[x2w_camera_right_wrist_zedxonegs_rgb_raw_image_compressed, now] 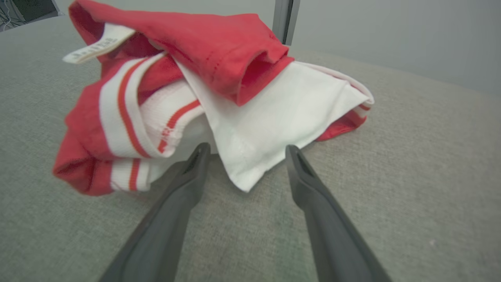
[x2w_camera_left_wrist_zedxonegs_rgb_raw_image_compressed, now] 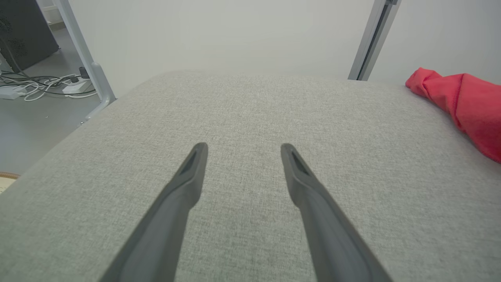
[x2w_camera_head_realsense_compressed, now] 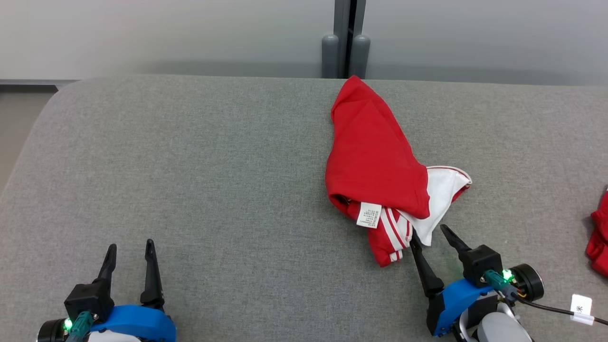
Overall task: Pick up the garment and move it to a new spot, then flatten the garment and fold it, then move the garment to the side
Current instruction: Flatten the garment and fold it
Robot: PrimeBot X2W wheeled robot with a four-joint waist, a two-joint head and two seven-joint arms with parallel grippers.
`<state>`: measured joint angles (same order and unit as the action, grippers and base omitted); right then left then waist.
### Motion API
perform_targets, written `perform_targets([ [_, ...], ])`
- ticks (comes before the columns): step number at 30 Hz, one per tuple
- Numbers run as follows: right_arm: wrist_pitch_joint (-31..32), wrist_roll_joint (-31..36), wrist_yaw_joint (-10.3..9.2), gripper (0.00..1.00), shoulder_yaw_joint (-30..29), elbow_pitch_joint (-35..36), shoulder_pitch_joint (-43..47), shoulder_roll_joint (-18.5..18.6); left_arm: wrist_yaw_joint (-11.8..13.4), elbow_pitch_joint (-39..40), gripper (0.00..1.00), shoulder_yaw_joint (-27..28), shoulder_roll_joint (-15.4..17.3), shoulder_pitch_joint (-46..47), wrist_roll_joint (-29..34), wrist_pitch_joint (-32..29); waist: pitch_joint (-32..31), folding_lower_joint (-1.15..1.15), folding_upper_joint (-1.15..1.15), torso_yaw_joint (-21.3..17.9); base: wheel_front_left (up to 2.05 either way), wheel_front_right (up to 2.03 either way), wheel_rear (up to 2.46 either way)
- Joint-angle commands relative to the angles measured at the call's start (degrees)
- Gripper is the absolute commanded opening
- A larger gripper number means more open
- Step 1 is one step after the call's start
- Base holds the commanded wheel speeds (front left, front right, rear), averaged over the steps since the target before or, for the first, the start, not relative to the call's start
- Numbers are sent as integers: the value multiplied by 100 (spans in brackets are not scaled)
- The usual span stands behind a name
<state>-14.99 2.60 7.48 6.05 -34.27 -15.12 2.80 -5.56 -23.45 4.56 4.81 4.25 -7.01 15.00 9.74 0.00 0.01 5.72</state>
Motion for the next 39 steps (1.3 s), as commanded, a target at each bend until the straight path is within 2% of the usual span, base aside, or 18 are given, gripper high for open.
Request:
perform_targets([
  [1, -28, 81, 2, 100, -36, -26, -78, 19, -32, 30, 100, 30, -34, 105, 36, 27, 53, 0, -1, 42, 0, 0, 0],
  [5, -28, 148, 2, 100, -123, -30, -82, 20, -79, 35, 100, 85, -59, 114, 58, 26, 97, 0, -1, 64, 0, 0, 0],
  [6, -28, 165, 2, 85, -150, -17, -100, 21, -89, 35, 100, 94, -65, 122, 62, 26, 107, 0, -1, 67, 0, 0, 0],
  [8, -28, 193, 2, 16, -169, 19, -138, 19, -99, 33, 100, 109, -72, 139, 84, 26, 124, 0, -1, 70, 0, 0, 0],
  [9, -28, 190, 2, 0, -177, 46, -149, 19, -106, 33, 100, 115, -77, 152, 97, 26, 133, 0, -1, 71, 0, 0, 0],
  [13, -29, 151, 2, 0, -288, 168, -185, 19, -141, 20, 100, 143, -98, 185, 107, 26, 137, 0, -1, 65, 0, 0, 0],
  [19, -29, 2, 2, 0, -423, 872, -300, 21, -148, 4, 100, 180, -127, 91, 146, 26, -5, 0, -1, -28, 0, 0, 0],
  [24, -29, 134, 2, 0, -511, 2064, -764, 20, -128, -98, 100, 170, -155, -69, 190, 26, -254, 0, -1, -224, 0, 0, 0],
  [28, -29, 312, 2, 0, -567, 2567, -1399, 18, -96, -132, 100, 53, -180, -149, 178, 26, -441, 0, -1, -299, 0, 0, 0],
  [34, 55, 611, 2, 0, -503, 2626, -2358, 93, -37, -159, 100, -147, -186, -174, 55, 26, -549, 0, -1, -238, 0, 0, 0],
  [39, 167, 585, 2, 0, -188, 2463, -2959, 173, 35, -213, 100, -274, -189, -246, -106, 26, -518, 0, -1, -50, 0, 0, 0],
])
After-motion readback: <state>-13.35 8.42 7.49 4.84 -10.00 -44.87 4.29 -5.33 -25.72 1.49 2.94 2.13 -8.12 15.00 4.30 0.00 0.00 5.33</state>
